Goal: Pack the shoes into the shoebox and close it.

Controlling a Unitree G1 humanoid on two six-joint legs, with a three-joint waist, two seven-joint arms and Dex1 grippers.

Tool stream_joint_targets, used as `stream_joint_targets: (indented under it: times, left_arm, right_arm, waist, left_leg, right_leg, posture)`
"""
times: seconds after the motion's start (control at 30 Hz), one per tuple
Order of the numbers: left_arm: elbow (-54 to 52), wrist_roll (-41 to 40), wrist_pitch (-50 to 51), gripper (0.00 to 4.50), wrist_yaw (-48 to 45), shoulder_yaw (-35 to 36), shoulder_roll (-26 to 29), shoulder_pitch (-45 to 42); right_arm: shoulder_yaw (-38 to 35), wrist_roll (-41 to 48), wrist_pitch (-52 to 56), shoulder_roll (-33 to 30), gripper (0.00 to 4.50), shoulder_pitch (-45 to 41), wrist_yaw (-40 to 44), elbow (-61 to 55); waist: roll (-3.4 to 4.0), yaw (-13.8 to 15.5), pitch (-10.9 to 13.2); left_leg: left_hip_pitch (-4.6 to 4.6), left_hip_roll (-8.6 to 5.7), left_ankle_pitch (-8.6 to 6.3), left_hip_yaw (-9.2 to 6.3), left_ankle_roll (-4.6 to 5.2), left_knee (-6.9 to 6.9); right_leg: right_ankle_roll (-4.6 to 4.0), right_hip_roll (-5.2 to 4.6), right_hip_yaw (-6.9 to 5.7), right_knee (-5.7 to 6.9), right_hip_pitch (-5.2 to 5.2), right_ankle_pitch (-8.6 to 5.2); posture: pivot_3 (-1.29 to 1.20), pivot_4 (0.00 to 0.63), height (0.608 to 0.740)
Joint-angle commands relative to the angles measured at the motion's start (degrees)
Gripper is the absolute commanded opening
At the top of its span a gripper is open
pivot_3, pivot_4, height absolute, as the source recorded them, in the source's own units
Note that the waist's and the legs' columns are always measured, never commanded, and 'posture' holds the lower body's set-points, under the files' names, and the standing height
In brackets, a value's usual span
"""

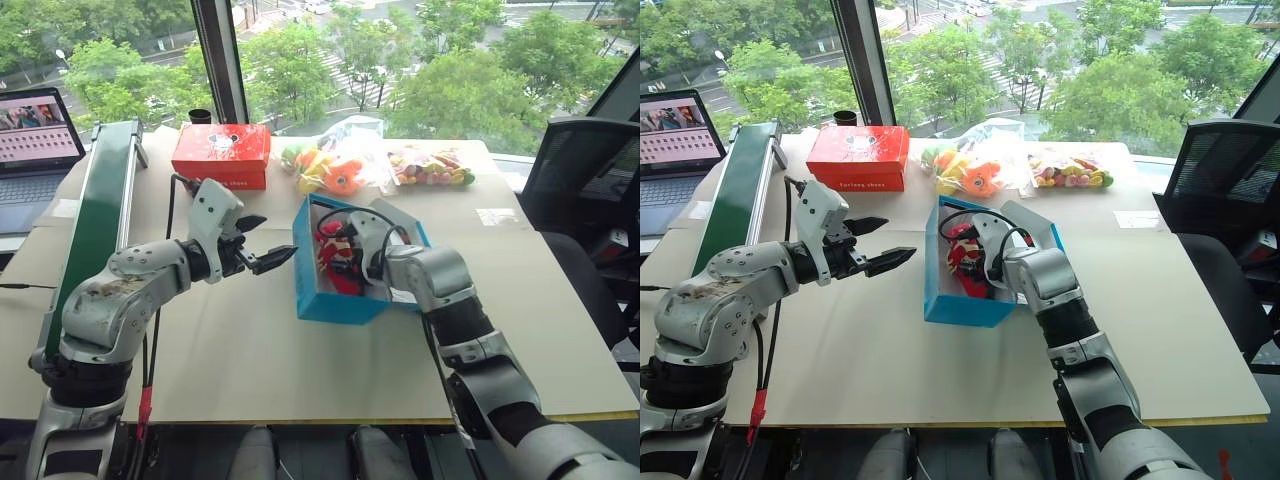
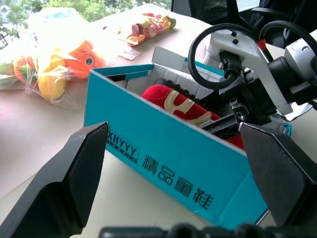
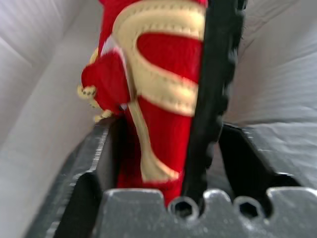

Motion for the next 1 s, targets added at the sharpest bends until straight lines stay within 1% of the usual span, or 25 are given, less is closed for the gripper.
stream_joint_targets:
  times: [0.03, 0.1, 0.2, 0.23, 0.33, 0.37, 0.4, 0.43, 0.47, 0.53, 0.63, 0.73, 0.83, 1.0]
  left_arm:
    - [-0.6, 0.5, -0.8, 4.50, 0.2, 1.3, 0.8, -1.2]
    - [-0.1, 1.3, -0.9, 4.50, 1.2, 1.9, 1.0, -0.9]
    - [1.6, 3.1, -0.7, 4.50, 4.1, 3.5, 0.9, -0.5]
    - [2.4, 4.0, -0.8, 4.50, 5.6, 4.3, 1.0, -0.1]
    - [4.5, 6.7, -1.4, 4.50, 9.0, 6.1, 1.2, 1.1]
    - [6.1, 8.1, -2.1, 4.50, 11.4, 7.9, 0.7, 2.0]
    - [7.6, 9.5, -2.7, 4.50, 13.9, 10.0, 0.3, 3.1]
    - [9.1, 9.7, -4.1, 4.50, 16.3, 13.4, -0.9, 4.4]
    - [10.1, 9.9, -5.3, 4.50, 18.1, 16.1, -1.9, 5.5]
    - [11.1, 11.5, -8.4, 4.50, 20.7, 18.9, -2.8, 7.1]
    - [13.4, 14.8, -12.7, 4.50, 27.0, 23.0, -4.5, 8.4]
    - [16.5, 17.6, -15.8, 4.50, 32.5, 26.5, -5.7, 9.5]
    - [19.0, 17.6, -17.9, 4.50, 33.8, 28.3, -6.5, 10.8]
    - [25.1, 17.5, -22.8, 4.50, 33.7, 29.7, -7.3, 11.3]
  right_arm:
    - [-1.9, 0.4, -2.7, 0.4, 4.42, -2.9, 1.1, -4.7]
    - [-2.9, 2.1, -4.2, 0.8, 4.42, -3.5, 3.3, -6.6]
    - [-1.2, 0.7, -14.7, -0.5, 4.42, -2.0, 7.3, -11.1]
    - [-1.6, 1.4, -17.2, -0.6, 4.42, -1.6, 9.2, -12.3]
    - [-2.5, 3.6, -19.9, -0.9, 4.42, -1.2, 13.3, -13.2]
    - [-4.2, 7.2, -20.3, -0.4, 4.42, -0.2, 16.6, -14.1]
    - [-5.4, 12.0, -19.0, -0.5, 4.42, 0.8, 21.7, -15.0]
    - [-5.4, 14.8, -18.1, -1.3, 4.42, 2.4, 26.1, -15.9]
    - [-4.7, 16.4, -18.1, -2.3, 4.42, 3.7, 29.8, -16.4]
    - [-2.1, 15.5, -19.7, -4.1, 4.42, 5.4, 33.2, -16.1]
    - [-0.1, 14.6, -22.1, -4.5, 4.42, 6.8, 35.1, -15.6]
    - [-0.4, 15.0, -23.6, -2.6, 4.42, 7.2, 35.0, -14.3]
    - [1.2, 13.7, -25.4, -1.6, 4.42, 8.3, 35.7, -14.3]
    - [4.2, 11.4, -28.1, -2.2, 4.42, 11.0, 37.3, -14.7]
  waist:
    - [0.00, 0.0, 0.0]
    - [0.00, 0.0, 0.0]
    - [0.01, 0.0, 0.0]
    - [0.01, 0.0, 0.0]
    - [0.01, -0.1, 0.0]
    - [0.01, -0.1, 0.0]
    - [0.01, 0.0, 0.0]
    - [0.01, 0.0, 0.0]
    - [0.01, 0.0, 0.0]
    - [0.00, 0.0, 0.0]
    - [0.00, 0.2, 0.0]
    - [-0.01, 0.1, 0.0]
    - [-0.02, 0.1, 0.0]
    - [-0.04, 0.5, 0.0]
  left_leg:
    - [0.00, 0.00, 0.00, 0.00, 0.00, -0.01]
    - [-0.01, 0.00, 0.00, 0.00, 0.00, -0.02]
    - [-0.02, 0.01, 0.00, 0.00, 0.00, -0.02]
    - [-0.02, 0.00, 0.00, 0.00, 0.00, -0.02]
    - [-0.01, 0.01, 0.00, 0.00, 0.00, -0.01]
    - [0.00, 0.01, 0.00, 0.00, 0.00, -0.01]
    - [0.00, 0.01, 0.00, 0.01, 0.00, -0.02]
    - [-0.01, 0.02, 0.00, 0.00, 0.00, -0.01]
    - [0.00, 0.02, 0.00, 0.00, 0.00, -0.02]
    - [-0.01, 0.04, -0.02, 0.00, 0.03, -0.01]
    - [-0.01, 0.04, -0.02, 0.00, 0.03, 0.03]
    - [0.04, 0.04, -0.01, -0.02, 0.02, 0.07]
    - [0.06, 0.04, -0.01, -0.02, 0.02, 0.06]
    - [0.03, 0.04, -0.02, -0.04, 0.02, 0.01]
  right_leg:
    - [0.00, 0.00, 0.00, -0.01, 0.00, 0.00]
    - [0.00, 0.00, 0.00, -0.02, -0.02, 0.00]
    - [0.00, 0.00, 0.00, 0.00, -0.04, 0.00]
    - [0.00, 0.00, 0.00, 0.00, -0.04, 0.00]
    - [0.01, 0.00, 0.00, 0.00, -0.03, 0.00]
    - [0.01, 0.00, 0.00, 0.00, -0.03, 0.00]
    - [0.01, 0.00, 0.00, 0.00, -0.03, 0.00]
    - [0.00, 0.00, -0.01, 0.00, -0.02, 0.00]
    - [0.00, 0.00, -0.01, -0.01, -0.01, 0.00]
    - [-0.01, 0.00, -0.02, -0.02, 0.01, 0.00]
    - [-0.02, 0.00, -0.04, 0.01, 0.00, 0.01]
    - [-0.03, 0.00, -0.05, 0.05, 0.03, 0.02]
    - [-0.03, 0.00, -0.05, 0.03, 0.06, 0.02]
    - [-0.04, 0.00, -0.10, 0.01, 0.05, 0.02]
  posture:
    - [0.00, 0.150, 0.739]
    - [0.00, 0.150, 0.739]
    - [0.00, 0.150, 0.739]
    - [0.00, 0.150, 0.739]
    - [0.00, 0.150, 0.739]
    - [0.00, 0.150, 0.739]
    - [0.00, 0.150, 0.739]
    - [0.00, 0.150, 0.739]
    - [0.00, 0.150, 0.739]
    - [0.00, 0.150, 0.739]
    - [0.00, 0.150, 0.739]
    - [0.00, 0.150, 0.739]
    - [0.00, 0.150, 0.739]
    - [0.00, 0.150, 0.739]
